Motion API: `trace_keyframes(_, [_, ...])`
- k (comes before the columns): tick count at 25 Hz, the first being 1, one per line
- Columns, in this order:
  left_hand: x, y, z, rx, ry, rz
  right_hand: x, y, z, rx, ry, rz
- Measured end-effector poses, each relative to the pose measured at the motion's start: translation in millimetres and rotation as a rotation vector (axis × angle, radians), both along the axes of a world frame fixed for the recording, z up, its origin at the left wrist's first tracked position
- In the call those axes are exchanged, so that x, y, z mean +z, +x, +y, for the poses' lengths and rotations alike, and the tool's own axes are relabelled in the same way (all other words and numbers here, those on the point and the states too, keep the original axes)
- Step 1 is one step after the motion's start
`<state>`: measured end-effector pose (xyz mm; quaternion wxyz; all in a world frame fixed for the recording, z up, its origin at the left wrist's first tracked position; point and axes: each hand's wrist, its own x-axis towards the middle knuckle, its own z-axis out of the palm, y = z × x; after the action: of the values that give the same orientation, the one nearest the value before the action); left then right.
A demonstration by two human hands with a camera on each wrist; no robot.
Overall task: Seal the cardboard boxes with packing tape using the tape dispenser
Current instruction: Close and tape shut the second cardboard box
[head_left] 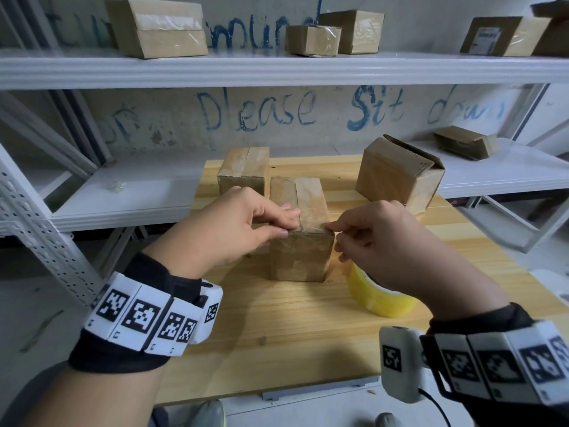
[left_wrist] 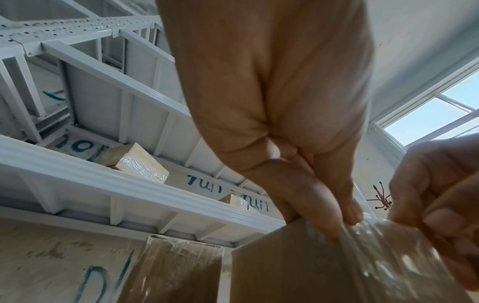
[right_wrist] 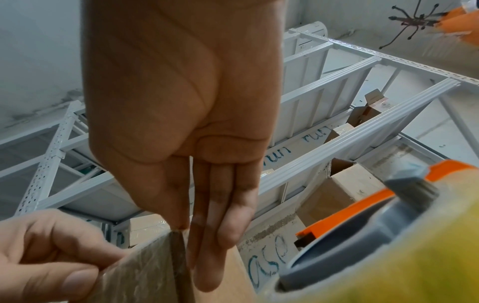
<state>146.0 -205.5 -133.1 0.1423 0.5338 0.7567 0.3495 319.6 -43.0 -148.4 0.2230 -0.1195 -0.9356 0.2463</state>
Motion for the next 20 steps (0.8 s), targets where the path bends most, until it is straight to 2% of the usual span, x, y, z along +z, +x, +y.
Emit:
trace_keyframes(2, [0.0, -0.2, -1.5, 0.003, 0.002, -0.003, 2.3, 4.7, 5.1, -0.019, -0.019, -0.048])
trace_keyframes(6, [1.2, -3.1, -8.9, -0.006, -0.007, -0.113, 2.4, 13.1, 15.9, -0.122, -0.004, -0.153])
trace_keyframes(12, [0.2, -1.6, -4.2, 0.054, 0.018, -0.010, -0.1, 12.4, 14.3, -0.201, 0.033, -0.199])
trace_keyframes(14, [-0.7, 3.6, -1.2, 0.129, 0.071, 0.076, 2.0, 15.9, 12.2, -0.271, 0.033, -0.334])
trace_keyframes(16, [1.3, 12.6, 2.7, 0.190, 0.080, 0.252, 5.4, 20.0, 11.1, -0.343, 0.036, -0.491])
trace_keyframes(18, [7.3, 25.8, 6.6, 0.220, -0.037, 0.442, 7.9, 22.9, 11.4, -0.388, 0.031, -0.588])
trace_keyframes(20, [9.7, 36.3, 11.0, 0.248, -0.154, 0.556, 8.7, 24.6, 11.8, -0.405, -0.012, -0.614])
